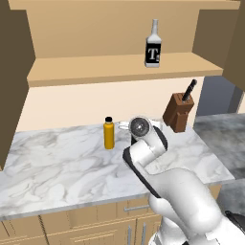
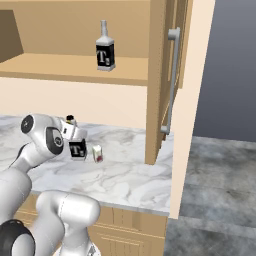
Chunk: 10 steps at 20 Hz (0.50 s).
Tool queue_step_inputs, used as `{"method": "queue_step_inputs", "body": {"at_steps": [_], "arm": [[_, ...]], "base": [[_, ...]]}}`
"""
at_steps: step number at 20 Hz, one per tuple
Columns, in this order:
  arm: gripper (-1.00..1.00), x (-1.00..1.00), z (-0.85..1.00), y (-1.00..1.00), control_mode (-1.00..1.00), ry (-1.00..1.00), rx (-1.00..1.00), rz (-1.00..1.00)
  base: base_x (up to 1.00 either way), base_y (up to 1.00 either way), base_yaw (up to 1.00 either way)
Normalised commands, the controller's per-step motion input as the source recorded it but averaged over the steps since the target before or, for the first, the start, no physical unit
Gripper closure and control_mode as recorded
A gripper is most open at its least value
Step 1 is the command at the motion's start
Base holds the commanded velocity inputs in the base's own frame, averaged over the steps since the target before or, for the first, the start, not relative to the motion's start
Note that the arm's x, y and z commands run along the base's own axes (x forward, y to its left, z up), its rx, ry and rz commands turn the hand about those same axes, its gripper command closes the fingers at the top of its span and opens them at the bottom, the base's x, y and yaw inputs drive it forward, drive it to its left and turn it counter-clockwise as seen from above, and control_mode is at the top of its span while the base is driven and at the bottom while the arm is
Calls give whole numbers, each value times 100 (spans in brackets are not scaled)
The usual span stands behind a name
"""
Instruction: Sort all alcoholic drinks to one cabinet, and non-alcoholic drinks to the other.
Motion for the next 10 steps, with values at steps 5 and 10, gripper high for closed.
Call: {"method": "queue_step_inputs", "body": {"at_steps": [5,10], "arm": [[100,-20,51,0,-100,-7,0,0],[100,-26,50,0,-100,-7,0,0]], "base": [[0,0,0],[0,0,0]]}}
